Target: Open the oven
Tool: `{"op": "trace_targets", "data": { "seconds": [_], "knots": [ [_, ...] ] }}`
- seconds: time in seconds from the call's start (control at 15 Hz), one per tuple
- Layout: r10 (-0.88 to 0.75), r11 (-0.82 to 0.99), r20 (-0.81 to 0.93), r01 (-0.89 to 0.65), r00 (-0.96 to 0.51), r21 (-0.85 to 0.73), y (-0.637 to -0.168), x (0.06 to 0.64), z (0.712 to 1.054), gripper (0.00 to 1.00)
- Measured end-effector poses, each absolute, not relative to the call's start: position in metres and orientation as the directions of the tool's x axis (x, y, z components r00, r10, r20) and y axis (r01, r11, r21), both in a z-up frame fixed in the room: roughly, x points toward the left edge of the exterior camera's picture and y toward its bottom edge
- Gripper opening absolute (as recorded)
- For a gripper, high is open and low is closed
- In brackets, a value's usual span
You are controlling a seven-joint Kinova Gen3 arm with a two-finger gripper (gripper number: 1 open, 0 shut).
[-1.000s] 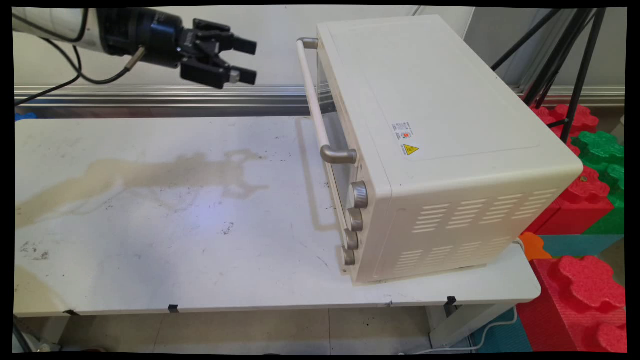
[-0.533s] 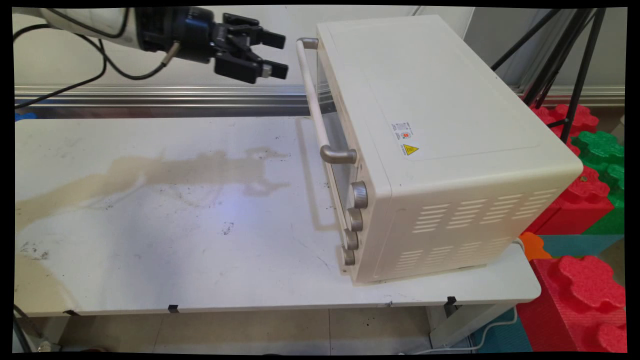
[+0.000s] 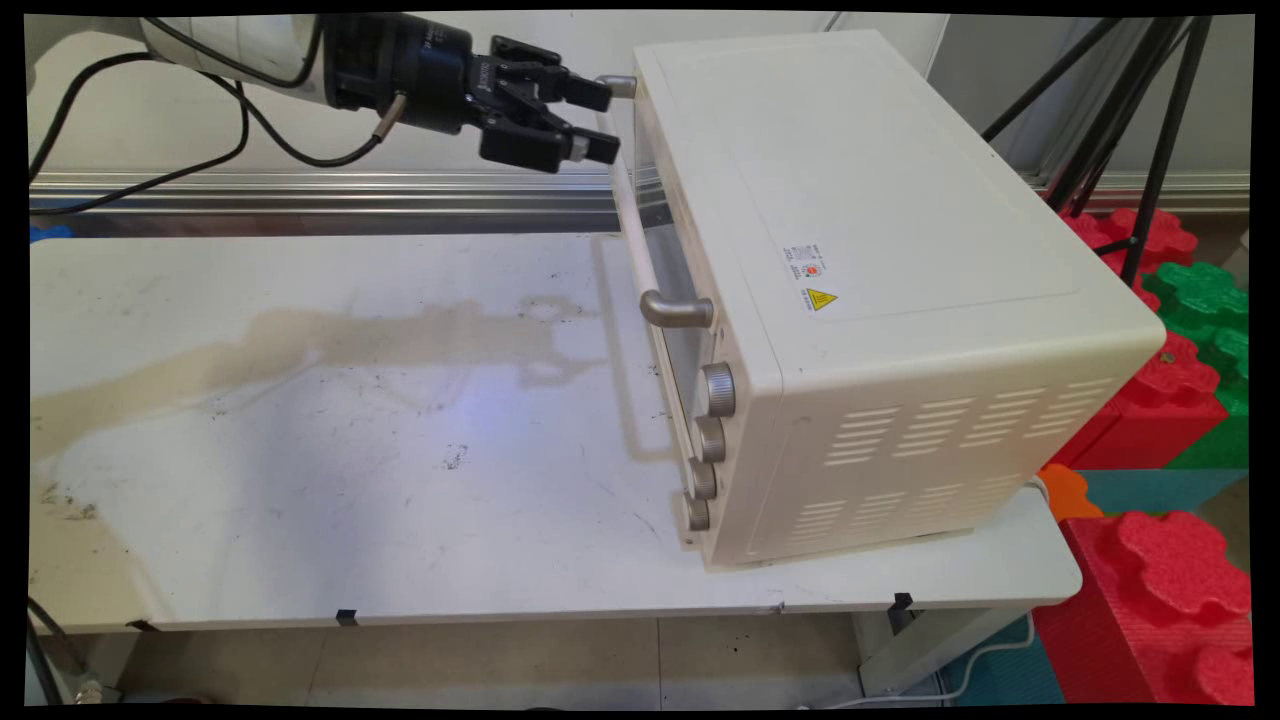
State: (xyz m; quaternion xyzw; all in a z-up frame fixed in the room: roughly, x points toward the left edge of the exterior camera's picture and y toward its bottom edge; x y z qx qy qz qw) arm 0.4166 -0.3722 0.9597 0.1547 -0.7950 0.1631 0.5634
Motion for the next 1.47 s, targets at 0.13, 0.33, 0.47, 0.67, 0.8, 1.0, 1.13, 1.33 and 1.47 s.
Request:
{"op": "trace_targets", "data": {
  "seconds": [0.13, 0.33, 0.47, 0.67, 0.8, 1.0, 1.13, 1.33, 1.47],
  "knots": [
    [-0.058, 0.900, 0.946, -0.426, -0.320, -0.089, -0.373, 0.414, 0.959, 0.00],
    [-0.060, 0.904, 0.942, -0.417, -0.330, -0.089, -0.373, 0.411, 0.957, 0.00],
    [-0.063, 0.907, 0.940, -0.413, -0.337, -0.087, -0.373, 0.409, 0.954, 0.00],
    [-0.069, 0.907, 0.937, -0.411, -0.344, -0.085, -0.373, 0.406, 0.951, 0.00],
    [-0.072, 0.908, 0.935, -0.412, -0.348, -0.083, -0.375, 0.404, 0.948, 0.00],
    [-0.078, 0.908, 0.931, -0.410, -0.356, -0.081, -0.377, 0.398, 0.943, 0.00],
    [-0.082, 0.909, 0.928, -0.409, -0.362, -0.079, -0.379, 0.394, 0.939, 0.00],
    [-0.085, 0.911, 0.923, -0.404, -0.375, -0.080, -0.380, 0.391, 0.934, 0.00],
    [-0.086, 0.913, 0.920, -0.400, -0.383, -0.081, -0.381, 0.389, 0.930, 0.00]
  ]
}}
